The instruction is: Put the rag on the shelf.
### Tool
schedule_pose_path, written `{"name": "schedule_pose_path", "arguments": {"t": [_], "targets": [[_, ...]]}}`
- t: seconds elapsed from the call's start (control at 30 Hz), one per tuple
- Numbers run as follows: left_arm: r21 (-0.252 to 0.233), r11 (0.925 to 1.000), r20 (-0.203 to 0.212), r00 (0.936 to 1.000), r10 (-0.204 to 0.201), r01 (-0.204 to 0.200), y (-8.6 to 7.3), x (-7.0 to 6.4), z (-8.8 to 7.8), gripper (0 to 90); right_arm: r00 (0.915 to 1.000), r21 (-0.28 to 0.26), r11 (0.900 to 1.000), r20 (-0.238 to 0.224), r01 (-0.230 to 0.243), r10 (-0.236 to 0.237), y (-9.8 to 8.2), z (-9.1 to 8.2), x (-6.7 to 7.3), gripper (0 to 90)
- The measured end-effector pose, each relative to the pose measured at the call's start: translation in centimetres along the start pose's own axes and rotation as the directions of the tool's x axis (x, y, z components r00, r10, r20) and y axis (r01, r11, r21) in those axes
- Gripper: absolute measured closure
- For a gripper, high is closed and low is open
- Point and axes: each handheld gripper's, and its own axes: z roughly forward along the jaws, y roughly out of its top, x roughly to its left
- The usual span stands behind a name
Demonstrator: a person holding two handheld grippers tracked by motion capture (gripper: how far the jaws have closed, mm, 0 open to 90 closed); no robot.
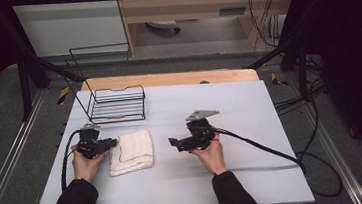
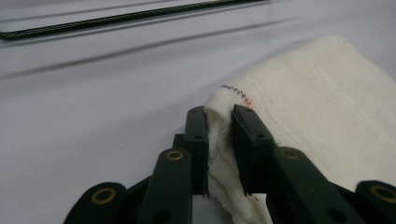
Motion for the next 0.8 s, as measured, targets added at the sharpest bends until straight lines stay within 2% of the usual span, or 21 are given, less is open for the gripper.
{"name": "schedule_pose_path", "arguments": {"t": [0.03, 0.1, 0.13, 0.17, 0.2, 0.3, 0.33, 0.37, 0.47, 0.63, 0.67, 0.73, 0.8], "targets": [[0.0, 1.0, 0.001, 1.0, 0.002, -0.002, 0.0, 0.0, 0.0, 75.2, 0.9999, 0.006, 1.0, -0.01, -0.012, 0.012, 0.8, 1.6, 0.6, 9.3], [-0.002, 1.0, 0.002, 1.0, 0.004, -0.004, 0.0, 0.0, 0.0, 75.3, 0.9998, 0.007, 1.0, -0.014, -0.016, 0.016, 1.1, 2.1, 0.7, 9.9], [-0.002, 1.0, 0.003, 1.0, 0.005, -0.005, 0.0, 0.0, 0.0, 75.2, 0.9997, 0.009, 1.0, -0.018, -0.016, 0.016, 1.3, 2.8, 0.9, 10.6], [-0.004, 1.0, 0.004, 1.0, 0.006, -0.006, -0.1, 0.1, 0.0, 75.2, 0.9997, 0.027, 1.0, -0.02, -0.014, 0.015, 1.8, 4.2, 1.3, 11.3], [-0.005, 1.0, 0.005, 1.0, 0.007, -0.007, -0.1, 0.1, 0.0, 75.2, 0.9997, 0.027, 1.0, -0.02, -0.014, 0.015, 1.8, 4.2, 1.3, 11.3], [-0.007, 0.9999, 0.008, 0.9999, 0.01, -0.01, -0.1, 0.1, 0.0, 75.0, 0.9999, 0.053, 0.999, -0.014, -0.005, 0.006, 2.3, 6.0, 1.6, 13.7], [-0.007, 0.9999, 0.009, 0.9999, 0.011, -0.011, -0.1, 0.1, 0.0, 75.0, 0.9998, 0.061, 0.998, -0.018, -0.002, 0.003, 2.5, 7.0, 1.8, 17.2], [-0.008, 0.9999, 0.008, 0.9999, 0.013, -0.013, -0.1, 0.1, 0.0, 75.0, 0.9998, 0.061, 0.998, -0.018, -0.002, 0.003, 2.5, 7.0, 1.8, 17.2], [-0.008, 0.9996, 0.005, 0.9996, 0.027, -0.027, -0.1, 0.1, 0.0, 74.9, 0.9996, 0.085, 0.996, -0.025, 0.018, -0.016, 2.9, 8.6, 2.0, 24.2], [-0.011, 0.9996, 0.01, 0.9996, 0.028, -0.028, -0.1, 0.1, 0.0, 74.7, 0.9995, 0.114, 0.993, -0.028, 0.018, -0.015, 3.2, 10.5, 1.7, 34.8], [-0.011, 0.9996, 0.011, 0.9996, 0.027, -0.027, -0.1, 0.2, 0.0, 74.7, 0.9993, 0.126, 0.992, -0.028, 0.028, -0.025, 3.2, 11.1, 1.7, 39.9], [-0.011, 0.9996, 0.013, 0.9996, 0.027, -0.027, -0.1, 0.2, 0.0, 74.7, 0.999, 0.124, 0.992, -0.036, 0.031, -0.027, 3.2, 11.3, 1.7, 43.4], [-0.011, 0.9995, 0.011, 0.9995, 0.028, -0.028, -0.1, 0.2, 0.0, 74.6, 0.9989, 0.133, 0.991, -0.048, 0.003, 0.004, 3.2, 11.9, 1.6, 50.5]]}}
